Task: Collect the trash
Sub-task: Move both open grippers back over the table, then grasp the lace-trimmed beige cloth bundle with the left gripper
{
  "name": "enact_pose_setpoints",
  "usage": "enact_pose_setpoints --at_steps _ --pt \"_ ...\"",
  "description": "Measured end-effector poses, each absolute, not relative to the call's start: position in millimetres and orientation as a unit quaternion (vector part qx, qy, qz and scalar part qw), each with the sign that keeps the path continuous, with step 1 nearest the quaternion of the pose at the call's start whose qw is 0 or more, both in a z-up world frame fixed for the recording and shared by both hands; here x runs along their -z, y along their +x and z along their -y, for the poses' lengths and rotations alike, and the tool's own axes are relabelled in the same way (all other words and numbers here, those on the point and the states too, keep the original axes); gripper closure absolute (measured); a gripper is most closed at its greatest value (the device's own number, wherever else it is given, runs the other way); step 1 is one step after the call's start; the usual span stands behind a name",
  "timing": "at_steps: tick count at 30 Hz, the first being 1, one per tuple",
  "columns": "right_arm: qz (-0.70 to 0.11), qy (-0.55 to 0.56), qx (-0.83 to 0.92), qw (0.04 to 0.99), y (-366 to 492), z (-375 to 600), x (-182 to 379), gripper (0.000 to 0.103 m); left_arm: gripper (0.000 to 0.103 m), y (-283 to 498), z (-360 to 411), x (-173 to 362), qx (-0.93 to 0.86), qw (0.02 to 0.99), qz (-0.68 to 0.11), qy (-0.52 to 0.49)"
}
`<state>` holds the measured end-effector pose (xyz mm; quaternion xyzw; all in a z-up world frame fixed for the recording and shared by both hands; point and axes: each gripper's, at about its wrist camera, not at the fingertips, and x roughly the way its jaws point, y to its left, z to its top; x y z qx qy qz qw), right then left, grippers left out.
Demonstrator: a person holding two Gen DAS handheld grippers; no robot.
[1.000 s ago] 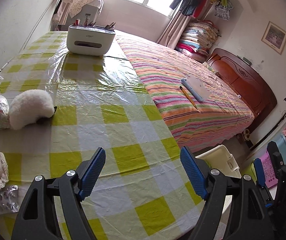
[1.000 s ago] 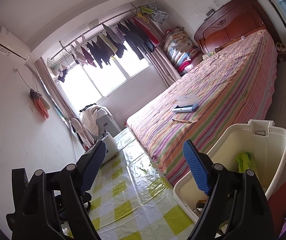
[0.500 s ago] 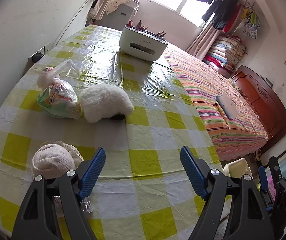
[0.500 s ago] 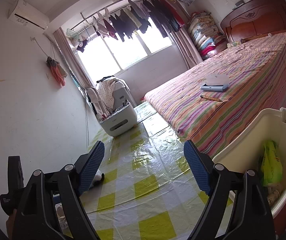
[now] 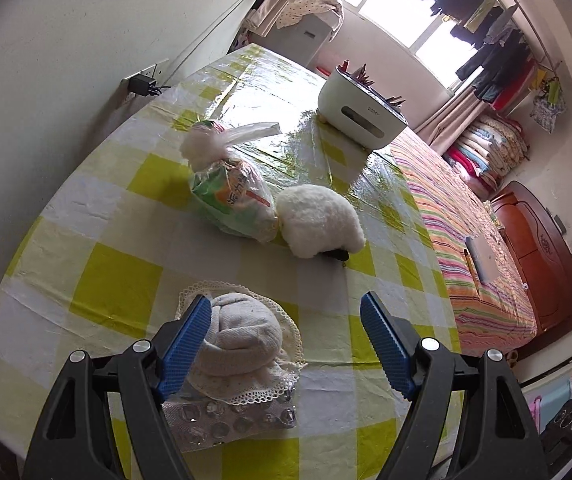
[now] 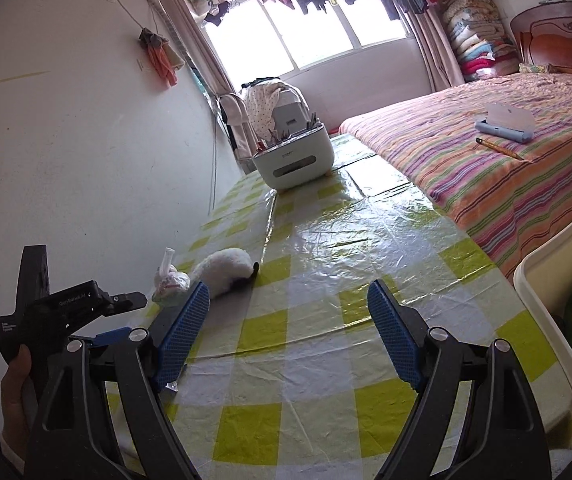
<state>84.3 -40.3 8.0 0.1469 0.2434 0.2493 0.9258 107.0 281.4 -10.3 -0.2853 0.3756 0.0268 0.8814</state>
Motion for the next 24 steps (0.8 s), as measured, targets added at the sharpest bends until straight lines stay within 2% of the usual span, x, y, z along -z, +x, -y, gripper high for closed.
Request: enact_pose_setpoints --at_steps 7,12,18,20,21,22,24 --pt "-0.280 0.089 -0.357 0.887 65.3 -16.3 -2.5 0.023 0.028 106.4 -299.8 20.8 -0.043 0.871 -0.387 -0.299" --pt "-0.282 0.046 -0.399 0.871 45.8 -44.9 0.7 0.023 0.028 125.0 -302.6 38.8 -0.036 0.846 -0.424 -0.320" --pt "-0.288 0.059 -0.397 0.869 52.8 -39.9 1.4 0.023 0.028 133.0 -295.4 44.0 -0.045 0.854 -0.429 -0.291" --pt "-0.293 0.065 -0.397 0.867 57.5 -38.9 2.2 0.023 0.037 133.4 -294.1 44.9 -0.051 0.857 -0.430 -0.278" --pt "-0.295 0.066 -0.396 0.867 58.0 -38.9 2.7 0.023 0.050 133.4 -294.0 45.3 -0.058 0.859 -0.432 -0.269" --pt "-0.297 0.066 -0.396 0.867 58.4 -39.0 3.3 0.023 0.055 133.1 -295.3 45.9 -0.050 0.859 -0.430 -0.275" --pt "-0.300 0.063 -0.398 0.865 60.5 -42.2 4.4 0.023 0.057 132.3 -299.9 47.3 -0.043 0.855 -0.429 -0.287"
